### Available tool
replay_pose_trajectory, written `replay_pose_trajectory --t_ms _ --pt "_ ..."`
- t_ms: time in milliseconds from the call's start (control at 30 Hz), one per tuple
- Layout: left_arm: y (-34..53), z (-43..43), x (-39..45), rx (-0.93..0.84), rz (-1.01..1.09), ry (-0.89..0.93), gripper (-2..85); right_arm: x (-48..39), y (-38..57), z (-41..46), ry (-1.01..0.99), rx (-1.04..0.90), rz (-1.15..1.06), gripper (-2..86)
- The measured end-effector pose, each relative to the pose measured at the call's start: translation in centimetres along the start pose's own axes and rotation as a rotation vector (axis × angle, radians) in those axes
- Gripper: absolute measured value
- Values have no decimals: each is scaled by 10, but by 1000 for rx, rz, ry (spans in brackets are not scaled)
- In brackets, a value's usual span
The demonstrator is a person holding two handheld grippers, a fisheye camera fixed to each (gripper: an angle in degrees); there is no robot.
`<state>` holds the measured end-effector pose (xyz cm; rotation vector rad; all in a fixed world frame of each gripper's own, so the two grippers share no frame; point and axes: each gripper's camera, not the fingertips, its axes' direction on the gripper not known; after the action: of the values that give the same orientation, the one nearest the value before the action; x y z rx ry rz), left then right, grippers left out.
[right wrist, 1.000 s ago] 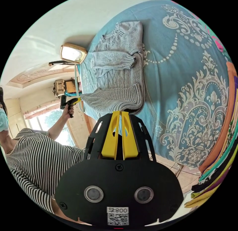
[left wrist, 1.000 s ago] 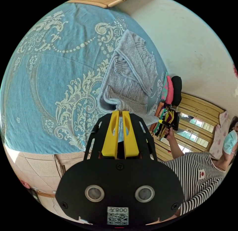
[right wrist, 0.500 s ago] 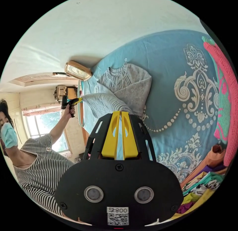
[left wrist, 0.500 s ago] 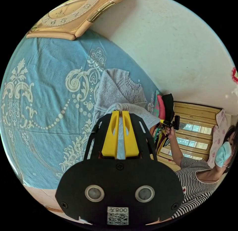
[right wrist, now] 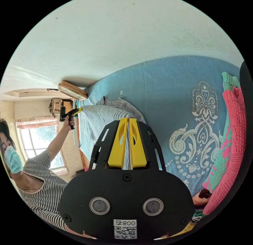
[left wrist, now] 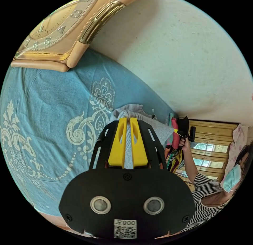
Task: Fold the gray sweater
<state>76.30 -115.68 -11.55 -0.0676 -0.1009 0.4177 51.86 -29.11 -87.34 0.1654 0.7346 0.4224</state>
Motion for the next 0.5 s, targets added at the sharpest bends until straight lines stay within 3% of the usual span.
replay_pose_trajectory --t_ms 233,500 --pt "-57 37 20 39 11 -100 22 1 -67 8 7 6 54 6" --pt "-84 70 34 102 -12 -73 33 -13 -112 22 11 -1 95 10"
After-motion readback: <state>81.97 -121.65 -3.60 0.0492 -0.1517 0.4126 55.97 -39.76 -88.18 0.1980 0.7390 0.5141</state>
